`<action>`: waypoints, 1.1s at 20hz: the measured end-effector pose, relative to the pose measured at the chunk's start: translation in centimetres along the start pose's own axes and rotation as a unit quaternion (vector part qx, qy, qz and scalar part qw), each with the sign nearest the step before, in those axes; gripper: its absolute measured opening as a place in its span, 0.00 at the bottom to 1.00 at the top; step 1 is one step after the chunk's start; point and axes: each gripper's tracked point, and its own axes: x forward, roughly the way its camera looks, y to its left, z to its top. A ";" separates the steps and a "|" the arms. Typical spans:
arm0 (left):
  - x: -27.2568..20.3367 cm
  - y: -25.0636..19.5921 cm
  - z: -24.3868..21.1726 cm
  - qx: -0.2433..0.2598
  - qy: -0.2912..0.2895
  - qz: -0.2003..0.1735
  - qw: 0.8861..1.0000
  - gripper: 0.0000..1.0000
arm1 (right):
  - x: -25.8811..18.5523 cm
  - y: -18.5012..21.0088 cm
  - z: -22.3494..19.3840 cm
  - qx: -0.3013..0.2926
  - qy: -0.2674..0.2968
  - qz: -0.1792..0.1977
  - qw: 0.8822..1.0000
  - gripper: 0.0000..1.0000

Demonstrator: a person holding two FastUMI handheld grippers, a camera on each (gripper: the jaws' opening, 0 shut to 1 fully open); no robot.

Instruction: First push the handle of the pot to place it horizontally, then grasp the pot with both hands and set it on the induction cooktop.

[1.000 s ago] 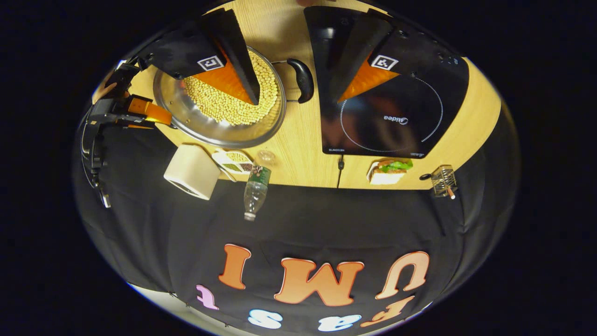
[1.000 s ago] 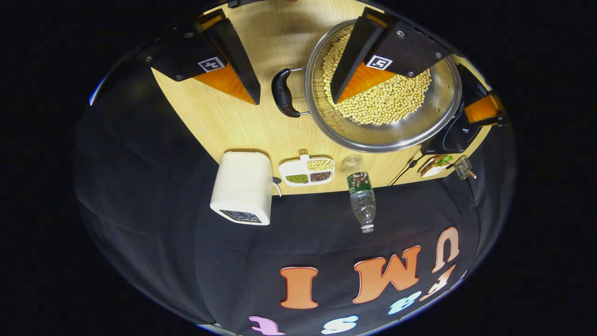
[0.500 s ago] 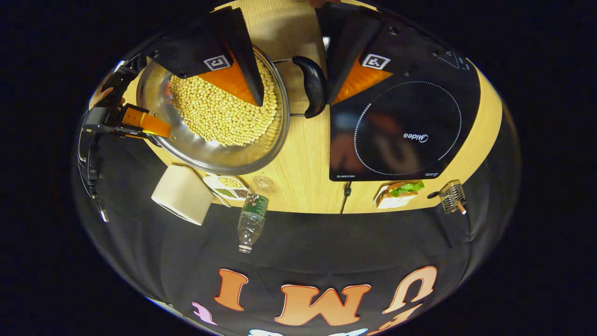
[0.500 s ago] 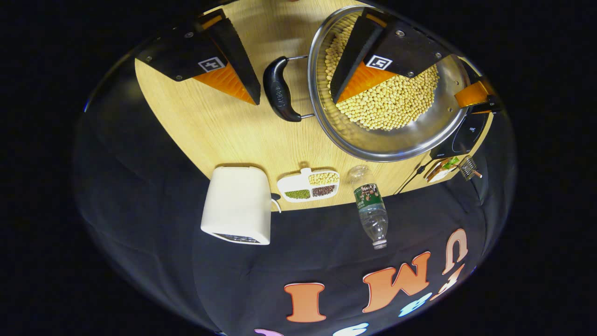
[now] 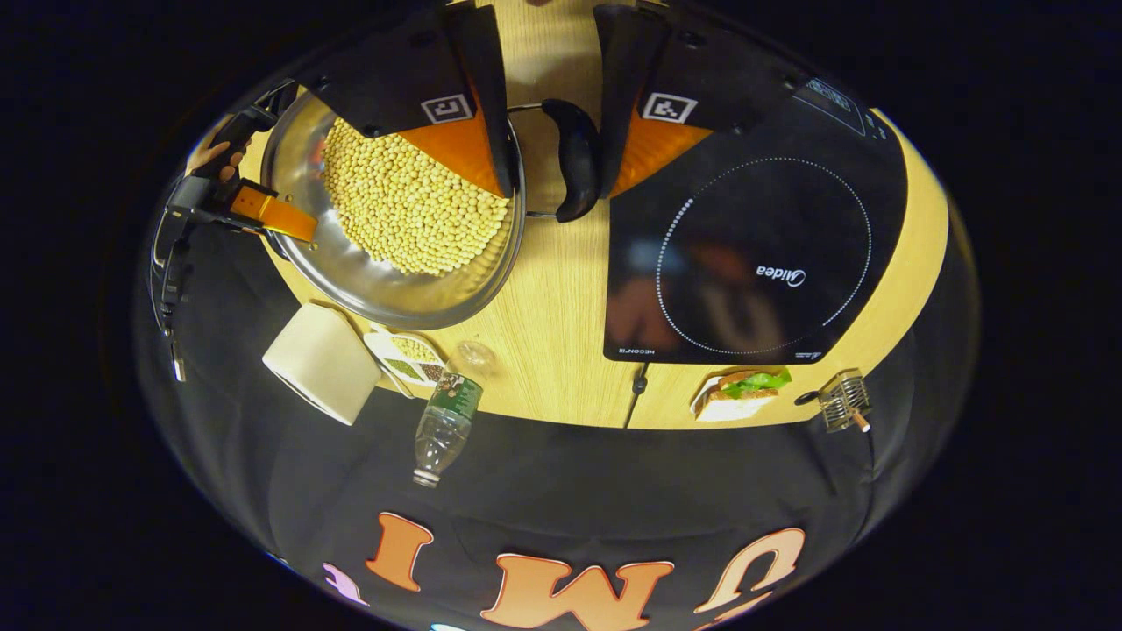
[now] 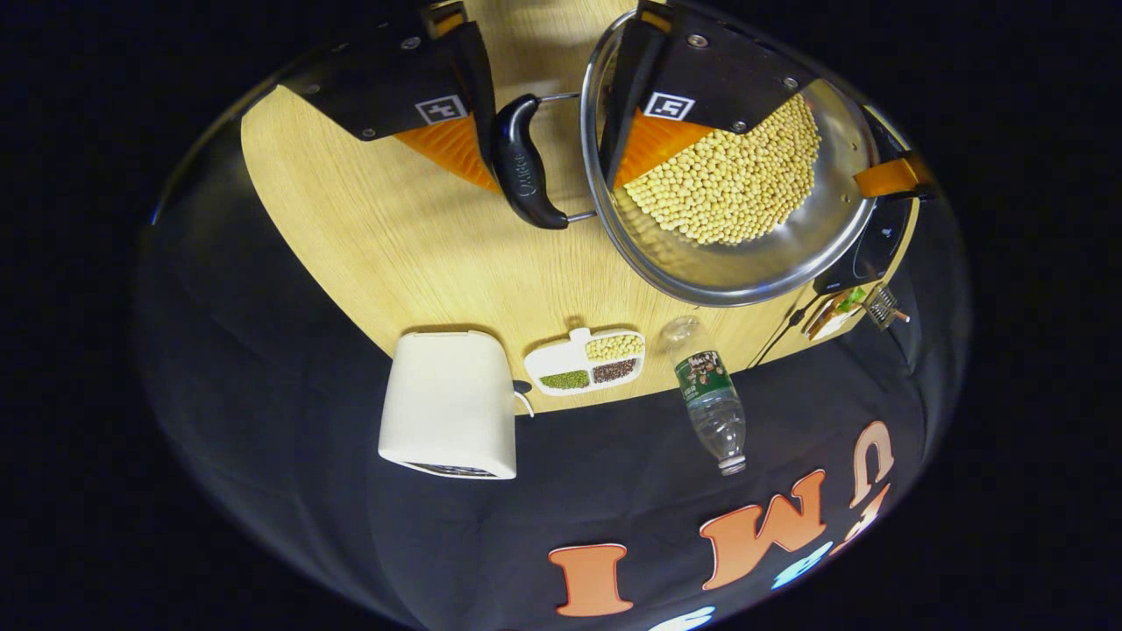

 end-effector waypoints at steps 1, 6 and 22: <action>0.0 0.0 0.1 -0.004 -0.006 0.002 1.000 0.54 | -0.1 0.0 0.1 0.003 -0.002 0.002 1.000 0.56; -0.3 -0.4 0.2 0.012 0.006 0.018 1.000 0.49 | -0.8 -0.1 -0.1 0.041 0.008 0.004 0.999 0.47; -9.5 1.2 7.6 0.012 -0.041 -0.008 0.999 0.50 | -10.8 3.7 7.7 0.049 -0.071 0.007 0.996 0.46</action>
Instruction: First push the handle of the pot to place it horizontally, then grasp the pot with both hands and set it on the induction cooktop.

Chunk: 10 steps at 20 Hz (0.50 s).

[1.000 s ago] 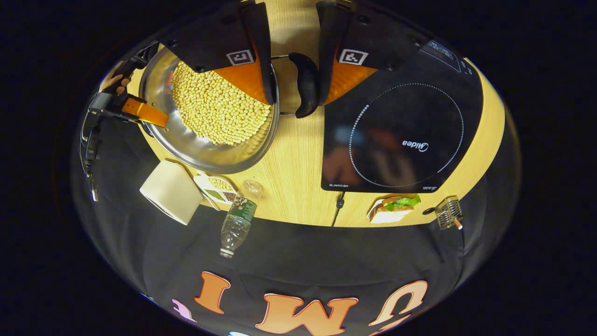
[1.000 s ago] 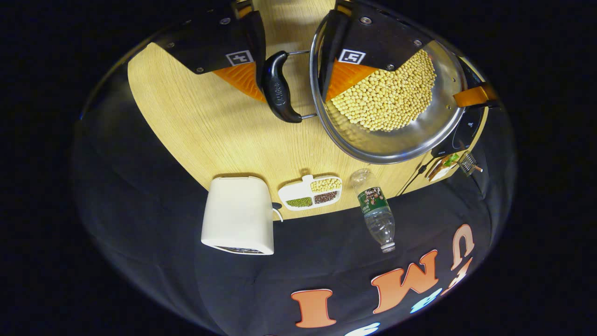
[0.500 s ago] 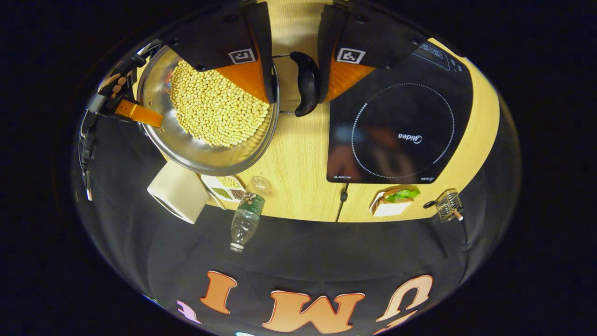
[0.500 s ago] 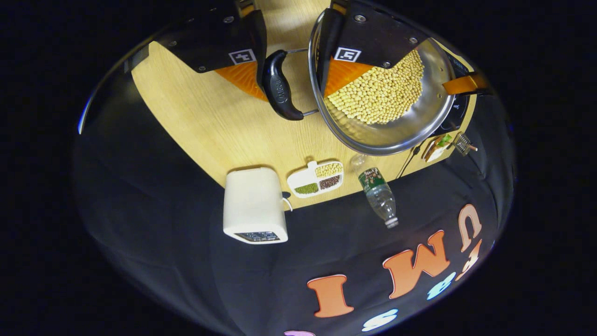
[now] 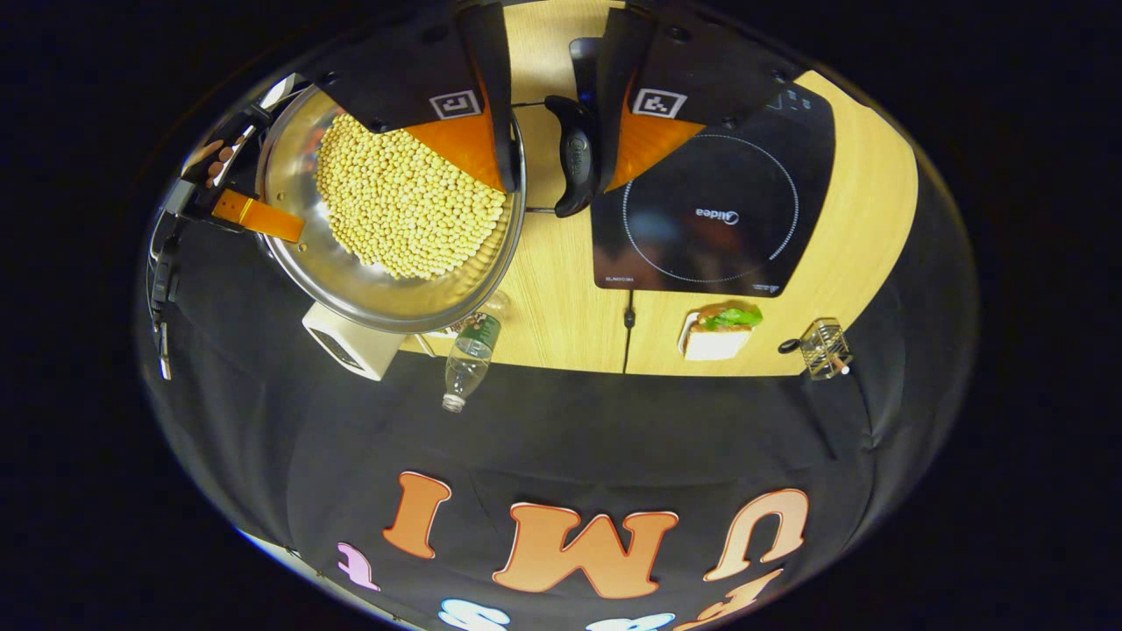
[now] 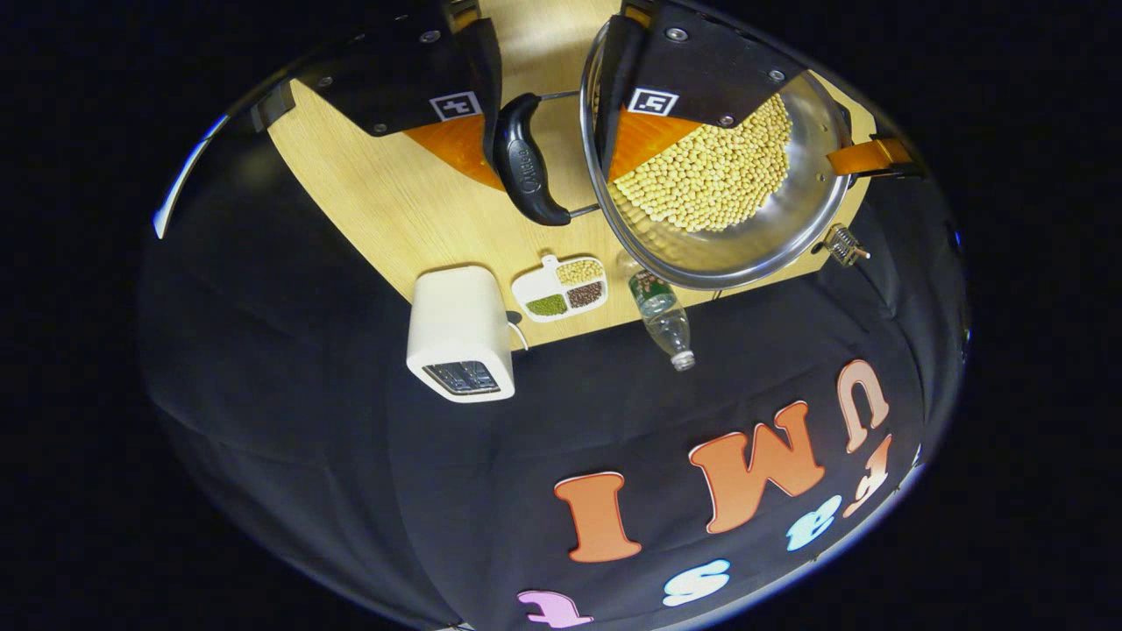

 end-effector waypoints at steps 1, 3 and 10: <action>-0.6 0.6 0.5 -0.004 -0.002 0.001 1.000 0.49 | -0.4 0.9 0.3 -0.003 -0.003 0.003 1.000 0.46; -1.7 2.2 1.3 -0.008 -0.007 0.005 1.000 0.52 | -1.1 2.5 0.8 -0.005 -0.006 0.011 1.000 0.46; -5.0 9.8 2.6 -0.027 -0.018 0.035 0.999 0.48 | -1.7 10.4 0.6 -0.016 -0.006 0.048 0.999 0.46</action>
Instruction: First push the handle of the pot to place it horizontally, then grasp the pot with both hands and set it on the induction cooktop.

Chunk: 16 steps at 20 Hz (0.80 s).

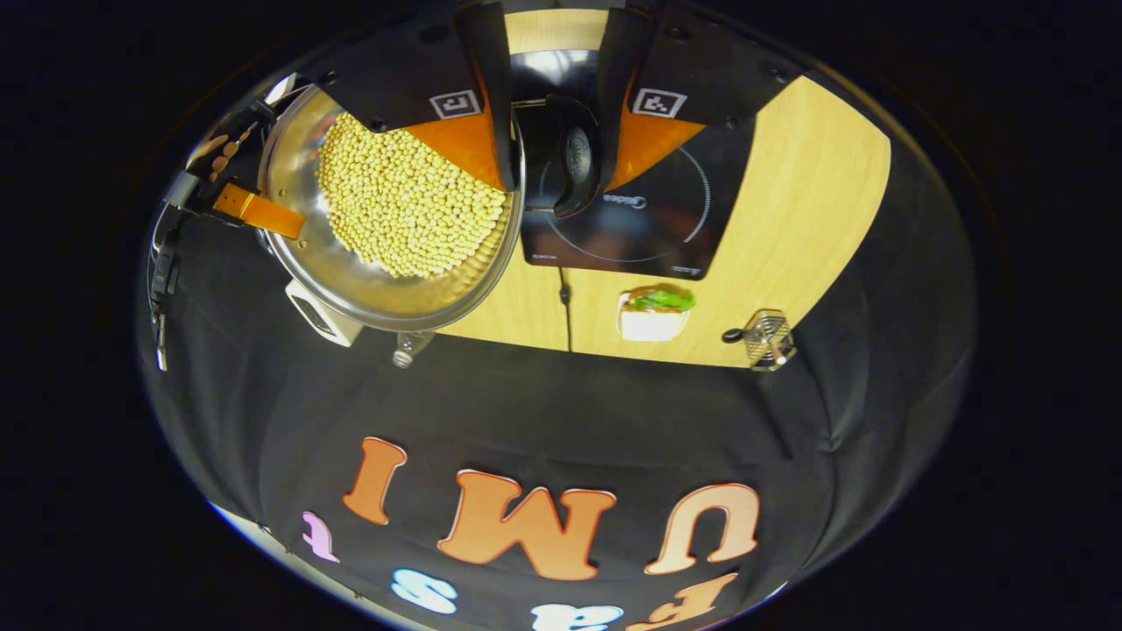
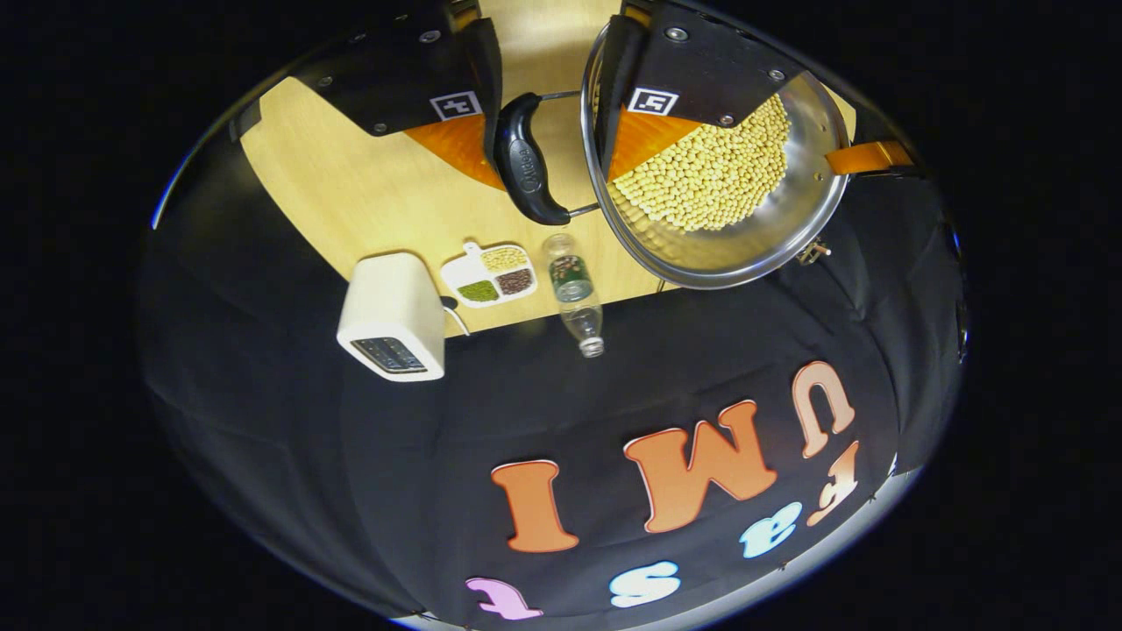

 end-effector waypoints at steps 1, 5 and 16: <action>-0.2 1.2 0.0 -0.003 0.001 0.005 1.000 0.46 | 0.3 1.2 -0.2 -0.002 0.002 0.005 1.000 0.46; -0.7 5.7 -0.3 -0.016 0.008 0.026 0.999 0.48 | 1.7 5.4 -1.6 -0.008 0.015 0.026 1.000 0.46; 1.9 15.2 -2.5 -0.040 0.036 0.061 0.997 0.49 | 5.7 13.3 -6.2 -0.023 0.064 0.050 0.996 0.47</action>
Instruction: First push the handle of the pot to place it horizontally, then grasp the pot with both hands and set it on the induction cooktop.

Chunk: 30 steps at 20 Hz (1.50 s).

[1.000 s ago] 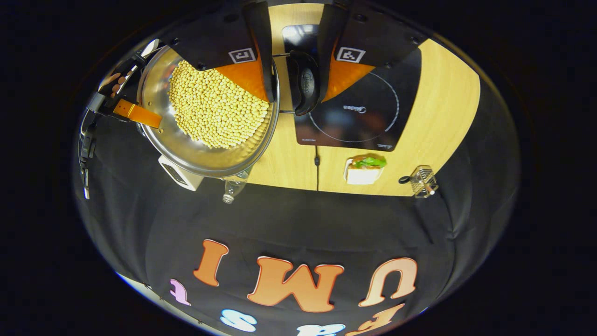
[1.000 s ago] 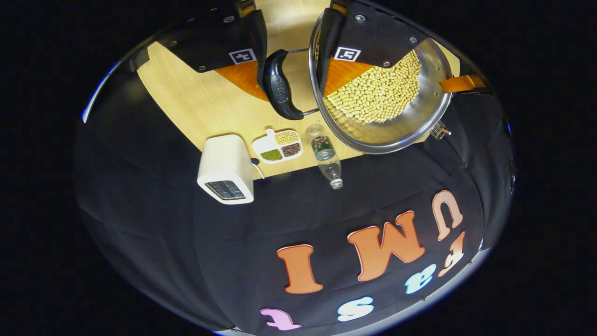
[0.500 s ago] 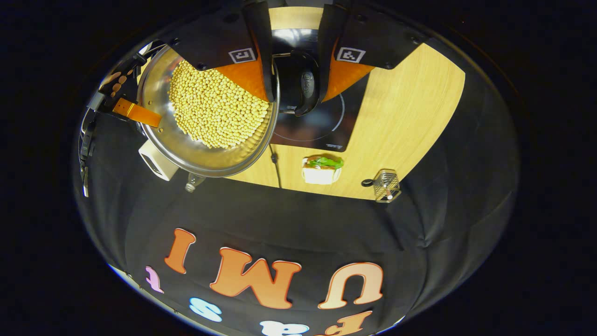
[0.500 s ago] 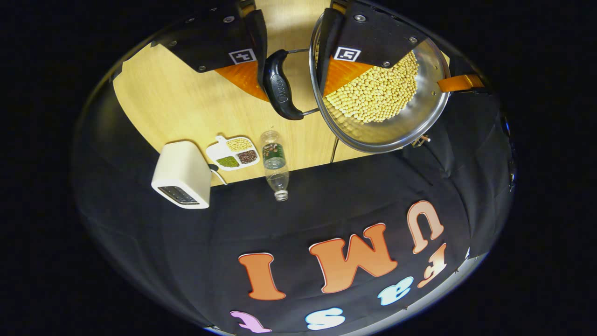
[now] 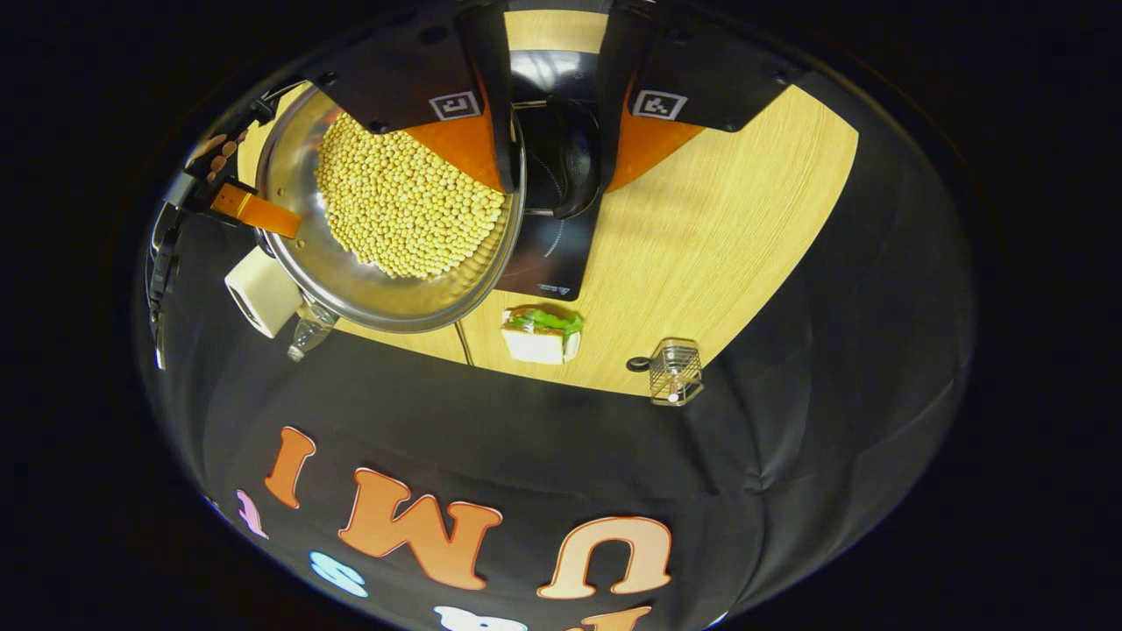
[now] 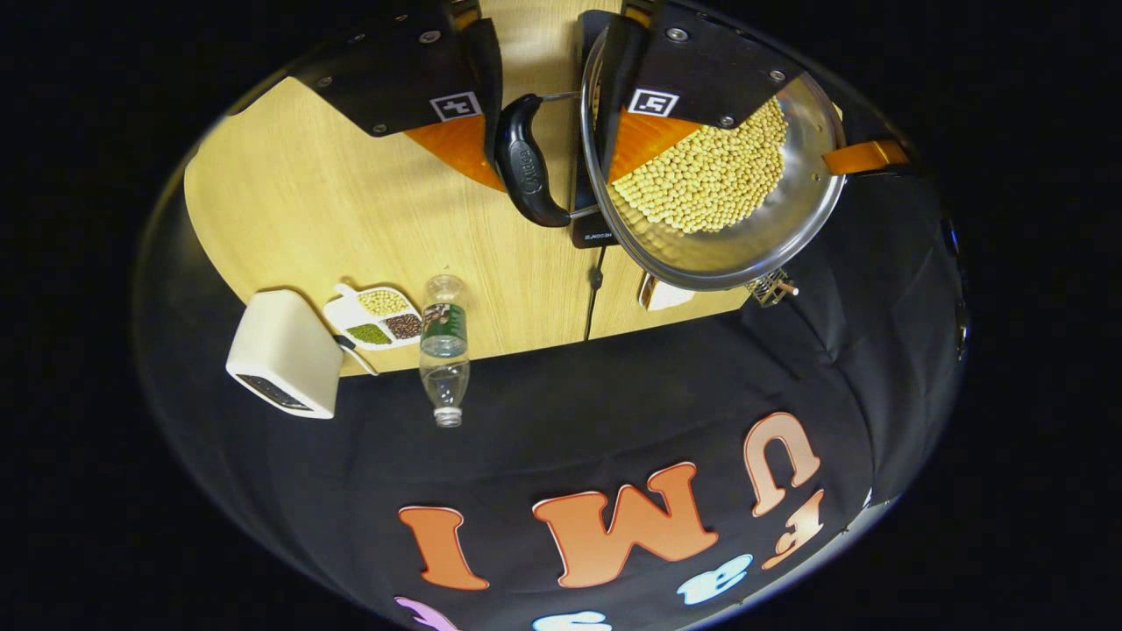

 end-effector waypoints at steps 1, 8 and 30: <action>0.5 0.5 -0.1 -0.001 0.004 0.002 1.000 0.49 | 0.5 0.4 -0.3 -0.001 0.006 0.001 1.000 0.47; 5.0 2.7 1.4 -0.011 0.024 -0.002 1.000 0.52 | 2.5 1.6 -2.3 -0.005 0.034 -0.006 0.999 0.47; 1.8 0.8 2.6 -0.001 -0.018 0.015 1.000 0.97 | -0.5 -0.3 1.2 -0.029 -0.020 -0.019 0.999 0.94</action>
